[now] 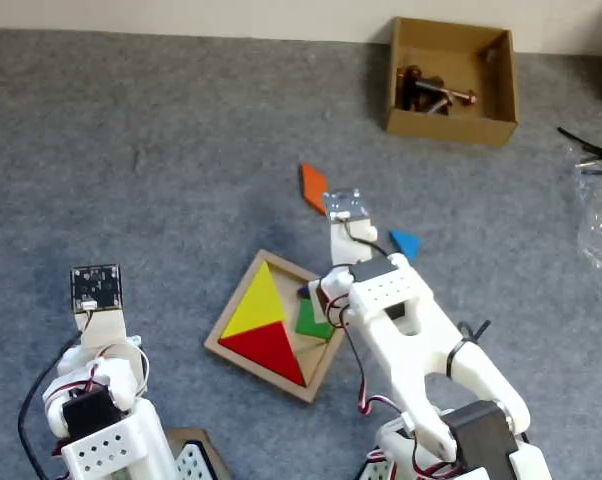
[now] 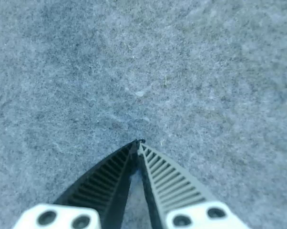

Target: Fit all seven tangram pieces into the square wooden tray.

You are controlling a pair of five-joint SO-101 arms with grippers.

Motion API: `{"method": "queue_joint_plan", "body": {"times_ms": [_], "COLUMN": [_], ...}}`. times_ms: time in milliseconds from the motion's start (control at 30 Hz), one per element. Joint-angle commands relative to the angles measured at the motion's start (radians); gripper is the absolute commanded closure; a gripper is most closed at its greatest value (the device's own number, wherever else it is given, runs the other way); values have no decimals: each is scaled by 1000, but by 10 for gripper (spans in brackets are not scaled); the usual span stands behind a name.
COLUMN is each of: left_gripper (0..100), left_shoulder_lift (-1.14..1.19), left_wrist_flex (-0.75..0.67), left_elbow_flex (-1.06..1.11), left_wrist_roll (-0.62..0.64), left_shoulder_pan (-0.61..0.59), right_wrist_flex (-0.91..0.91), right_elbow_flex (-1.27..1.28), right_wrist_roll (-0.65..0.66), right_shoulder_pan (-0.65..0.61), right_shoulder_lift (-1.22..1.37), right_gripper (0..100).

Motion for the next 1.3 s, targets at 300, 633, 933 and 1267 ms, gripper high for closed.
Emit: {"method": "queue_joint_plan", "body": {"times_ms": [300, 633, 933, 1267], "left_gripper": [995, 995, 995, 995], "left_shoulder_lift": [-5, -5, -5, -5], "left_wrist_flex": [9, 9, 9, 9], "left_elbow_flex": [21, 21, 21, 21], "left_wrist_roll": [9, 9, 9, 9], "left_shoulder_pan": [15, 15, 15, 15], "right_wrist_flex": [13, 10, 10, 107], "right_elbow_flex": [-73, -177, -206, -340], "right_wrist_roll": [97, 98, 132, -221], "right_shoulder_pan": [68, 104, 113, 111], "right_shoulder_lift": [-4, 7, 8, 35], "right_gripper": [994, 991, 990, 989]}}
